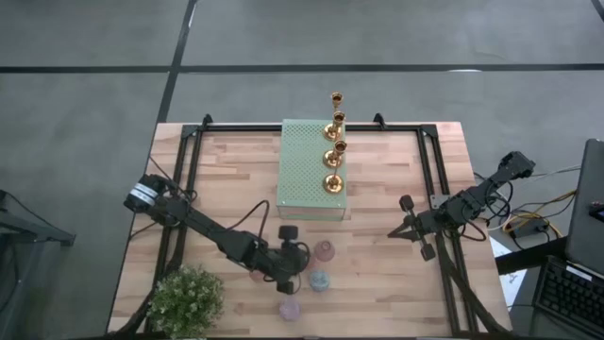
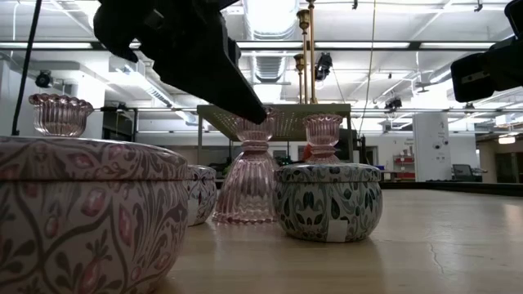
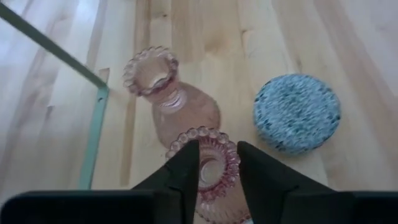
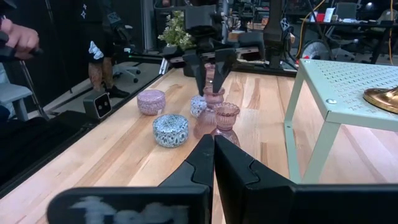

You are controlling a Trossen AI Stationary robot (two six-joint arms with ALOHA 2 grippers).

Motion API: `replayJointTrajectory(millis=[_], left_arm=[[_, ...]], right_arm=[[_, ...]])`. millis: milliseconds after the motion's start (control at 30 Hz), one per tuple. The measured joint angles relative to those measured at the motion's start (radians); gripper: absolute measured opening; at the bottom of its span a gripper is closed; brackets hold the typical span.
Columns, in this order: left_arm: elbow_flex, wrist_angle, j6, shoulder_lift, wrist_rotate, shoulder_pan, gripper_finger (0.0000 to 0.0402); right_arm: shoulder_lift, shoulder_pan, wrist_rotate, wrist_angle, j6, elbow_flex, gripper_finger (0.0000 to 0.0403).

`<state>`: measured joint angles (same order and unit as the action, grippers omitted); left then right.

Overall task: Pick & Place candle stick holders
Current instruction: Put the bottom right pink candle holder on the shelf

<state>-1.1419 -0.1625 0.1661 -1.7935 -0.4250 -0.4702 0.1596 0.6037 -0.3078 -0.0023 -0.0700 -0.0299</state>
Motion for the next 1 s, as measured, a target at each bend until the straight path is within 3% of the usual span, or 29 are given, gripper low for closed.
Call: replayJointTrajectory(millis=[433,1000], left_arm=[[-0.016,-0.039,0.006,0.000,-0.022,0.012,0.0026],[-0.103,-0.172,0.011,0.081,-0.003,0.012,0.0014]], right_arm=[[0.000,0.000,0.000,0.000,0.000,0.000,0.0008],[0.000,0.000,0.000,0.000,0.000,0.000,0.0008]])
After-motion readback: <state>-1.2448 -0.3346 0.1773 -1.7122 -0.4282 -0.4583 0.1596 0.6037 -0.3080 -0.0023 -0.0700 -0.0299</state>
